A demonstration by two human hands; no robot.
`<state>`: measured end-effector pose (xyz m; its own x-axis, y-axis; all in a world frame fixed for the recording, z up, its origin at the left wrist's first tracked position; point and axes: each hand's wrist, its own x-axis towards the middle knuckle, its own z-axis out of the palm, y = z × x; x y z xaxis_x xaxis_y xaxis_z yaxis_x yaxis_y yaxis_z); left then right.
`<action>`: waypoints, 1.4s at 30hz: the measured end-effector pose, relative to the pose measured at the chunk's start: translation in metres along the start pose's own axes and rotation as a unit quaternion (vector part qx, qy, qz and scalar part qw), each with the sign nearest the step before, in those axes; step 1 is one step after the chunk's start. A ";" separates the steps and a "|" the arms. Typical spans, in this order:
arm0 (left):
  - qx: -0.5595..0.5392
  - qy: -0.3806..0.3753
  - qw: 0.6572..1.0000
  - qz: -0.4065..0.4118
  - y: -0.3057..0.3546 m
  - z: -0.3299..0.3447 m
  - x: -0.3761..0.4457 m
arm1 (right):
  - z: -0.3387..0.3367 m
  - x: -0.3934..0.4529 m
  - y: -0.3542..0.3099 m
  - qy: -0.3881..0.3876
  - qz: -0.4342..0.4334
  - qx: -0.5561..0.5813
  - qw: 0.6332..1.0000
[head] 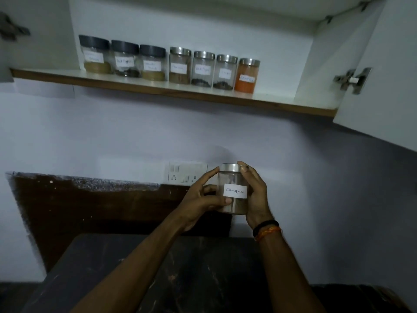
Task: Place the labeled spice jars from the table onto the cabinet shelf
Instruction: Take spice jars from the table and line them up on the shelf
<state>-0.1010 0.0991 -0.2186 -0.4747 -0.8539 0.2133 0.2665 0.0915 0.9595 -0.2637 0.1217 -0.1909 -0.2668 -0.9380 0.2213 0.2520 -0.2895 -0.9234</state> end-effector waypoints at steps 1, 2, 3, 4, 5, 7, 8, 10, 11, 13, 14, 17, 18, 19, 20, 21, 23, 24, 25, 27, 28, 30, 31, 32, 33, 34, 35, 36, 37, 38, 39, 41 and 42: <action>0.005 0.000 1.000 0.003 0.007 0.001 0.004 | 0.002 0.003 -0.006 -0.003 -0.008 -0.008 1.000; 0.013 0.001 1.000 0.010 0.016 0.001 0.011 | 0.005 0.008 -0.014 -0.008 -0.019 -0.010 1.000; 0.020 0.002 1.000 0.014 0.024 0.002 0.015 | 0.007 0.012 -0.021 -0.012 -0.026 -0.008 1.000; 0.029 0.000 0.999 0.019 0.034 0.003 0.022 | 0.009 0.017 -0.030 -0.013 -0.034 -0.006 0.999; 0.034 -0.004 0.999 0.022 0.045 0.004 0.028 | 0.011 0.022 -0.038 -0.014 -0.041 -0.003 0.999; 0.049 -0.021 0.998 0.025 0.067 0.005 0.040 | 0.015 0.029 -0.056 -0.018 -0.056 0.007 0.998; 0.062 -0.030 0.997 0.026 0.078 0.006 0.046 | 0.016 0.032 -0.063 -0.021 -0.061 0.011 0.998; 0.093 -0.048 0.994 0.033 0.099 0.009 0.058 | 0.018 0.040 -0.079 -0.033 -0.073 0.014 0.997; 0.108 -0.053 0.992 0.039 0.108 0.011 0.063 | 0.018 0.043 -0.086 -0.041 -0.077 0.015 0.996; 0.138 -0.048 0.988 0.056 0.127 0.018 0.075 | 0.020 0.048 -0.100 -0.053 -0.093 0.018 0.994; 0.149 -0.043 0.986 0.066 0.137 0.022 0.081 | 0.022 0.051 -0.107 -0.055 -0.104 0.018 0.993; 0.181 -0.050 0.979 0.078 0.159 0.030 0.096 | 0.023 0.058 -0.124 -0.057 -0.128 0.020 0.990; 0.192 -0.055 0.977 0.079 0.165 0.031 0.100 | 0.023 0.060 -0.128 -0.059 -0.134 0.023 0.989; 0.202 -0.059 0.974 0.082 0.172 0.034 0.106 | 0.023 0.063 -0.133 -0.058 -0.137 0.021 0.989; 0.211 -0.063 0.972 0.084 0.178 0.036 0.110 | 0.023 0.065 -0.137 -0.055 -0.138 0.017 0.989; 0.219 -0.065 0.970 0.085 0.184 0.037 0.115 | 0.023 0.067 -0.141 -0.052 -0.139 0.013 0.989; 0.230 -0.066 0.967 0.086 0.196 0.041 0.124 | 0.024 0.072 -0.150 -0.054 -0.148 -0.001 0.987; 0.234 -0.066 0.966 0.089 0.202 0.043 0.129 | 0.024 0.075 -0.154 -0.058 -0.154 -0.006 0.986; 0.236 -0.066 0.965 0.091 0.207 0.043 0.134 | 0.024 0.078 -0.157 -0.061 -0.156 -0.008 0.986; 0.235 -0.067 0.965 0.096 0.217 0.045 0.142 | 0.022 0.088 -0.162 -0.062 -0.159 -0.005 0.985; 0.230 -0.069 0.966 0.096 0.221 0.045 0.145 | 0.019 0.093 -0.164 -0.057 -0.164 -0.009 0.985; 0.217 -0.072 0.969 0.096 0.234 0.046 0.153 | 0.014 0.109 -0.169 -0.014 -0.191 -0.035 0.981; 0.212 -0.071 0.970 0.096 0.240 0.046 0.156 | 0.011 0.118 -0.171 0.027 -0.202 -0.055 0.977; 0.209 -0.069 0.971 0.098 0.247 0.046 0.161 | 0.008 0.128 -0.173 0.077 -0.210 -0.080 0.971; 0.209 -0.069 0.970 0.099 0.252 0.045 0.165 | 0.004 0.137 -0.173 0.128 -0.218 -0.111 0.961; 0.214 -0.068 0.969 0.101 0.258 0.045 0.170 | 0.001 0.147 -0.173 0.173 -0.230 -0.152 0.945; 0.222 -0.067 0.967 0.102 0.264 0.044 0.175 | -0.003 0.156 -0.172 0.209 -0.247 -0.210 0.923; 0.233 -0.063 0.965 0.102 0.268 0.044 0.179 | -0.008 0.164 -0.171 0.233 -0.267 -0.278 0.893; 0.243 -0.056 0.963 0.102 0.273 0.044 0.184 | -0.012 0.173 -0.169 0.249 -0.291 -0.344 0.858; 0.250 -0.048 0.962 0.102 0.277 0.044 0.189 | -0.015 0.179 -0.167 0.258 -0.313 -0.401 0.822; 0.252 -0.040 0.961 0.102 0.280 0.044 0.196 | -0.019 0.186 -0.165 0.259 -0.330 -0.444 0.792; 0.251 -0.026 0.963 0.096 0.284 0.045 0.208 | -0.024 0.193 -0.155 0.252 -0.346 -0.511 0.745; 0.248 -0.023 0.964 0.093 0.285 0.046 0.215 | -0.026 0.198 -0.148 0.255 -0.357 -0.539 0.719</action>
<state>-0.1655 -0.0349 0.1091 -0.4962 -0.7767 0.3879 -0.0774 0.4846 0.8713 -0.3781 -0.0160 -0.0183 -0.3449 -0.3523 0.8700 -0.9132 -0.0883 -0.3978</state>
